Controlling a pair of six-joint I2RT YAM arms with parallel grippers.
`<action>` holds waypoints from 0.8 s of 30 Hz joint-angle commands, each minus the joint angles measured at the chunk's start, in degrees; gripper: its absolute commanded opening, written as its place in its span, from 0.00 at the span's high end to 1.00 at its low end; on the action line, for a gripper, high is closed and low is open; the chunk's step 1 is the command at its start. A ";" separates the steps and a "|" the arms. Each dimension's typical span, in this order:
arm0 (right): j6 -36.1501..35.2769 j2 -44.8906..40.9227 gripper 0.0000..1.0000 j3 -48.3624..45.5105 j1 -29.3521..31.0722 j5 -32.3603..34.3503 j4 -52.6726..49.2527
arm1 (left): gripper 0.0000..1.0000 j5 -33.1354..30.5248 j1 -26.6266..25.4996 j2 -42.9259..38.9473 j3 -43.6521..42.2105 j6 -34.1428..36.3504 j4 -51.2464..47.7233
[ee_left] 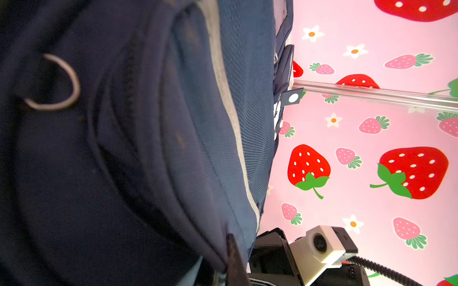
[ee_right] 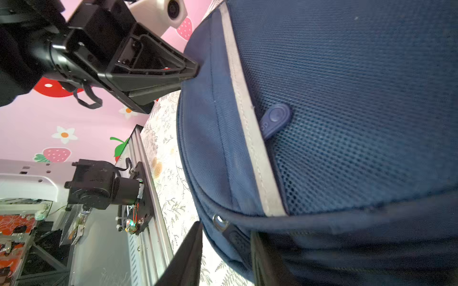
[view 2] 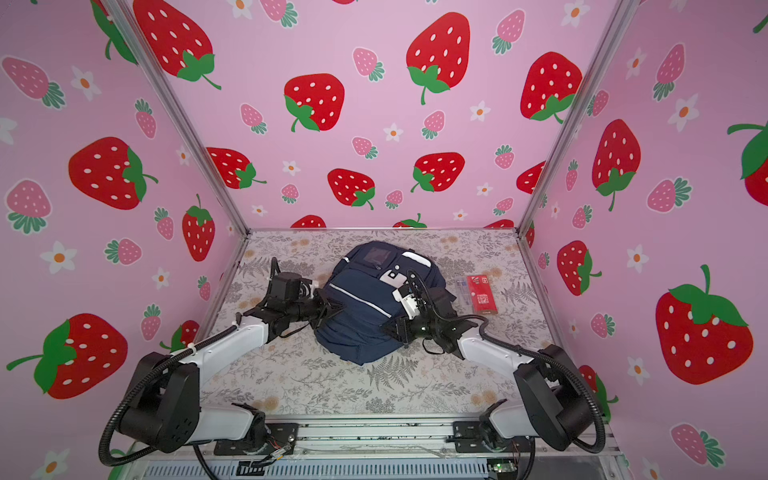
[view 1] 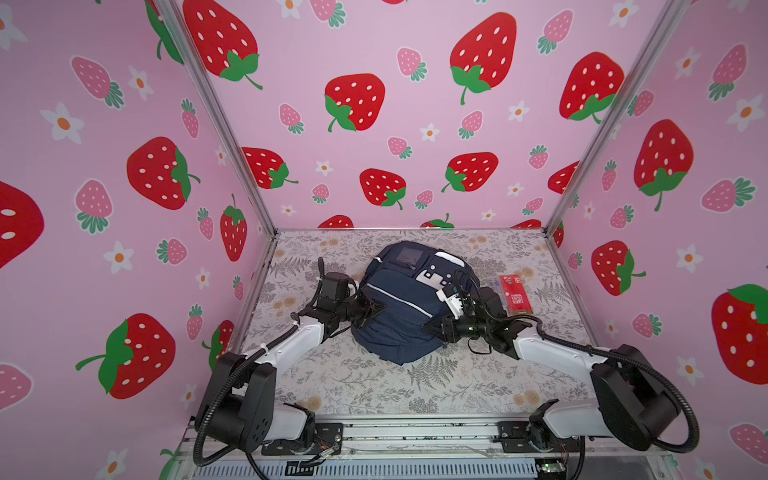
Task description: Pack the student bag
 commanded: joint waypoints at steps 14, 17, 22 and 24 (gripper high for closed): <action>-5.00 0.33 0.49 3.21 6.71 16.86 -5.97 | 1.00 0.81 0.17 -1.38 -0.62 -0.87 3.64; -5.55 0.95 0.47 4.37 7.17 20.02 -7.60 | 1.00 0.76 0.25 -1.49 -0.80 -1.03 3.77; -7.23 1.43 0.56 5.05 8.36 26.39 -9.96 | 1.00 0.79 0.25 -1.21 -0.97 -1.06 4.03; -8.06 1.33 0.60 5.36 8.88 28.46 -11.07 | 1.00 0.66 0.25 -1.29 -1.14 -1.08 4.08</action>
